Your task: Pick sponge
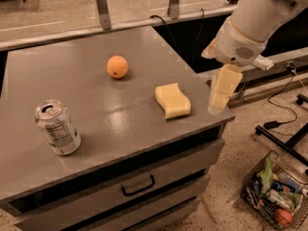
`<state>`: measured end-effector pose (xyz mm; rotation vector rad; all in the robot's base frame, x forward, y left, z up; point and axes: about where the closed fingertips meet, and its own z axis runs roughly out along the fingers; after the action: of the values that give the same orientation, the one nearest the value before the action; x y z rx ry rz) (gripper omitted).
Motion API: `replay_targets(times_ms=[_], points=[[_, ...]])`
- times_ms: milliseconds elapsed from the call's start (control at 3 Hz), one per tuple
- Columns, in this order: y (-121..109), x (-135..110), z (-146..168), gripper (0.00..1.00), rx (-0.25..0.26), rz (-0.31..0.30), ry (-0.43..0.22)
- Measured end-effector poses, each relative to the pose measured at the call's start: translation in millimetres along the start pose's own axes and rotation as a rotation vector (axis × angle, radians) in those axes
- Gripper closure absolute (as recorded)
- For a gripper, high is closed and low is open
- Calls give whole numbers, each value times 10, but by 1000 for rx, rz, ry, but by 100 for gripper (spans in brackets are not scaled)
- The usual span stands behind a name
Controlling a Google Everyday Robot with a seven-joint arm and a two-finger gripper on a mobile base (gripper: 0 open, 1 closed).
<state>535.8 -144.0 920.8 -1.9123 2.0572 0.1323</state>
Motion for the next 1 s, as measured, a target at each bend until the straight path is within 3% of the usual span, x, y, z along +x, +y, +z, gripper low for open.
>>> replay_targets(times_ms=[1000], points=[[-65,-400,904,0,7,-61,-89]])
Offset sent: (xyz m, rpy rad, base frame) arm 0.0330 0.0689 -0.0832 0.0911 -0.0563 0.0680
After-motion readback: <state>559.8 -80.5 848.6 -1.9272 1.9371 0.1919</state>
